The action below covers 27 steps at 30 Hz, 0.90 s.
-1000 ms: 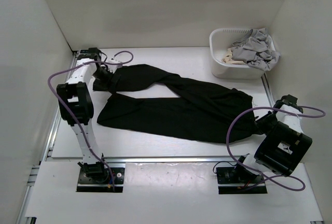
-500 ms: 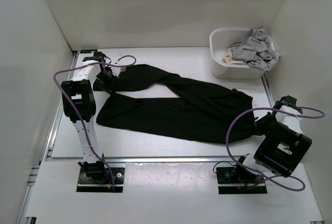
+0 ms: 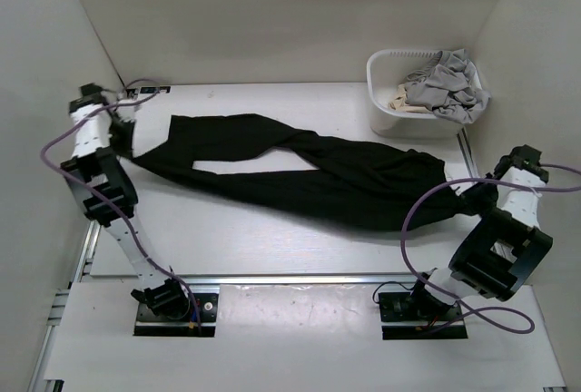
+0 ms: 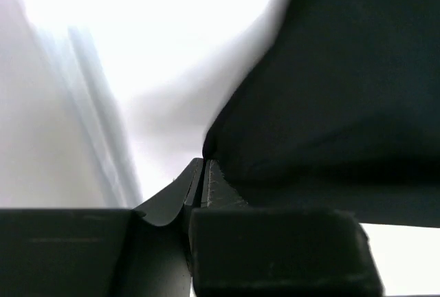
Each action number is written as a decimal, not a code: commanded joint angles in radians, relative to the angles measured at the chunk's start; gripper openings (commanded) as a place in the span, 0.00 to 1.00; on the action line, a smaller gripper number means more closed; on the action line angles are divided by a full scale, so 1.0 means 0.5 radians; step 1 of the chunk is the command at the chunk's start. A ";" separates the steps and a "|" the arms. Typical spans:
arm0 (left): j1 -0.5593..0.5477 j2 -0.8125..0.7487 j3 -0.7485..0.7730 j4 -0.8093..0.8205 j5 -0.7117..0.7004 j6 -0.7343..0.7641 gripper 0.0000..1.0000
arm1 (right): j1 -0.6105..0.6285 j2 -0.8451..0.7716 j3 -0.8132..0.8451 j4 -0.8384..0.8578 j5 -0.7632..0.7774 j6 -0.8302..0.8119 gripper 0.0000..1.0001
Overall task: Fold and stack the trousers
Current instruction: Flatten the trousers out
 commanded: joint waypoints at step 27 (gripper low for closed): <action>0.675 -0.885 -1.556 0.115 -0.488 0.239 0.16 | -0.342 -0.195 -0.451 -0.067 0.245 0.098 0.20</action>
